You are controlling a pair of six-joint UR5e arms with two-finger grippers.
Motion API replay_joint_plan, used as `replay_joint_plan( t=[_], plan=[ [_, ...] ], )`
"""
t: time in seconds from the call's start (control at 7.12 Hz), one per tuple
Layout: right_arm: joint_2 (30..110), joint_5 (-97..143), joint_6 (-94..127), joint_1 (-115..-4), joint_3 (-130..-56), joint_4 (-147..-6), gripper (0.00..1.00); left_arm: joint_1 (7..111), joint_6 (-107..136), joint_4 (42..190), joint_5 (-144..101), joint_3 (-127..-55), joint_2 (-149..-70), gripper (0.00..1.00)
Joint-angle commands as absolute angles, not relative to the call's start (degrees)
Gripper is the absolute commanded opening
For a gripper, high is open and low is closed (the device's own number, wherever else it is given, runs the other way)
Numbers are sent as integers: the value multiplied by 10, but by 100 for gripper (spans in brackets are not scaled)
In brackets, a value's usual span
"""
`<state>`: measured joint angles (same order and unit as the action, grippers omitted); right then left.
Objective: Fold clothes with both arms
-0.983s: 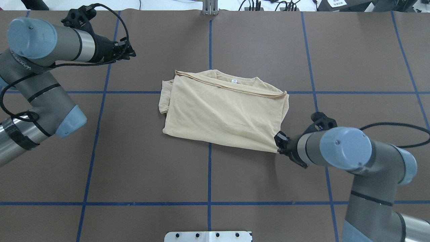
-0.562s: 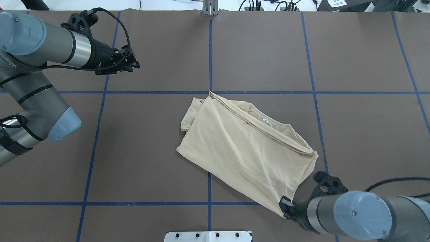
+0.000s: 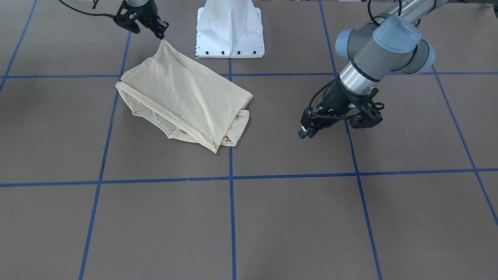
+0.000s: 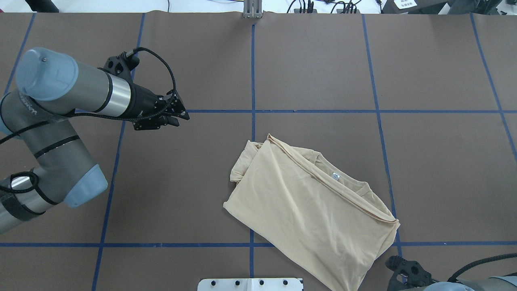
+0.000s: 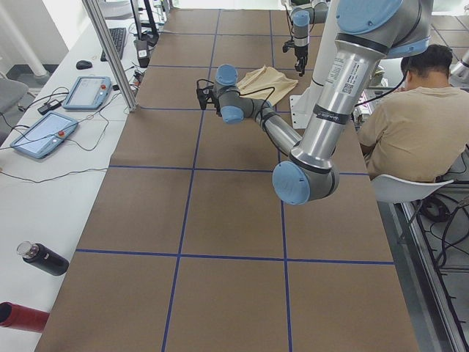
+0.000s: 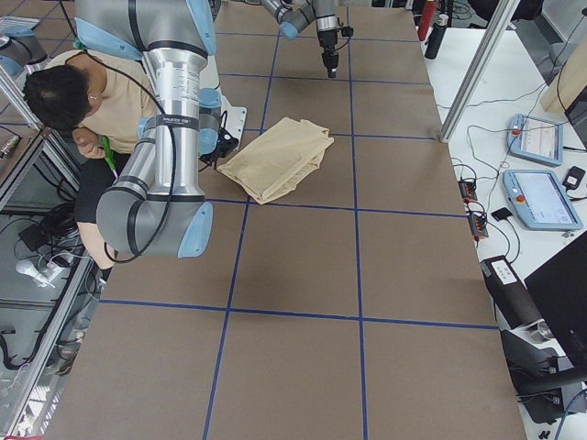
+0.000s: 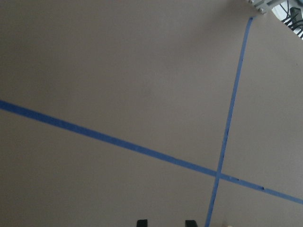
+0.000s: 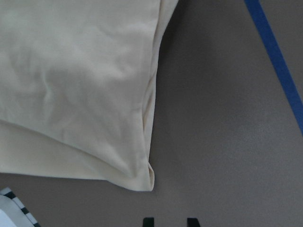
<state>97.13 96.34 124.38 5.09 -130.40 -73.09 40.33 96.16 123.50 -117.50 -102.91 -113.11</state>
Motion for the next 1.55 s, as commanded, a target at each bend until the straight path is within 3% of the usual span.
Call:
replay_joint_plan(
  t=[0.0,0.14,0.56,1.4],
  plan=[
    [980,986,1244,-20,-1356,-730,100,320,982,1141,-1107,-1071,-1134,46],
    [965,1036,1234,-109,-1335,-730,100,268,991,1117,-1061,-1068,-1146,50],
    [791,1140,1075,-355,-1148,-732,100,209,1004,1120,-1025,-1026,-1164,54],
    [783,1145,1024,-382,-1105,-731,100,192,1007,1122,-1027,-994,-1184,53]
  ],
)
